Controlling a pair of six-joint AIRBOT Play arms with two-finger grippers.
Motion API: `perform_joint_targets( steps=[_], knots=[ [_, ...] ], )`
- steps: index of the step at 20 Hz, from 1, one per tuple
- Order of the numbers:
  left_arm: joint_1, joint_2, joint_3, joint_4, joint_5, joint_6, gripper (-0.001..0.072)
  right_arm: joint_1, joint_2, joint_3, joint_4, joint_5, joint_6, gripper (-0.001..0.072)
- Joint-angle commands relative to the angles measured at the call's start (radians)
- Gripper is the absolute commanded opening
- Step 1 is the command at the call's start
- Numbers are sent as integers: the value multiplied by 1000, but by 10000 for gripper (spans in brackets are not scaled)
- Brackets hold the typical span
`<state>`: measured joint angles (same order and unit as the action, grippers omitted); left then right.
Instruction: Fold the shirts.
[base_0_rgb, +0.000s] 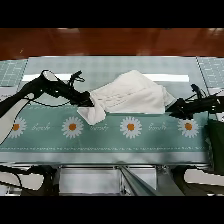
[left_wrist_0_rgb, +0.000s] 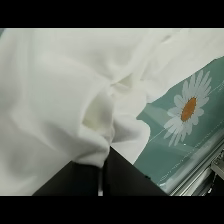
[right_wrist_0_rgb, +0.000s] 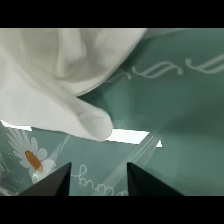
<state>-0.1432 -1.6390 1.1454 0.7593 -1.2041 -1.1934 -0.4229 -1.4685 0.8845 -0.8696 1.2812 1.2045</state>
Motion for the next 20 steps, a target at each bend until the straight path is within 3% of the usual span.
perform_joint_targets(
  steps=[1, 6, 8, 10, 11, 16, 20],
  knots=[
    [0, 1, 0, 0, 1, -8, 21, 57, -59, -11, 63, -73, -30, 419],
    [0, 1, 0, 0, 0, -8, 21, 148, -99, -10, 126, -163, -43, 402],
    [0, 1, 0, 0, 1, -8, 21, 182, -99, 12, 129, -183, -27, 288],
    [0, 1, 0, 0, 0, -8, 21, 209, -99, 51, 129, -182, -23, 66],
    [0, 1, 0, 0, 0, -8, 21, 222, -99, 74, 127, -179, -24, 22],
    [32, 16, 76, 0, -60, -8, 21, 252, -50, 243, 126, -88, 2, 20],
    [126, 113, 329, -27, -116, -69, 21, 250, 70, 597, 58, -35, 108, 20]
  ],
)
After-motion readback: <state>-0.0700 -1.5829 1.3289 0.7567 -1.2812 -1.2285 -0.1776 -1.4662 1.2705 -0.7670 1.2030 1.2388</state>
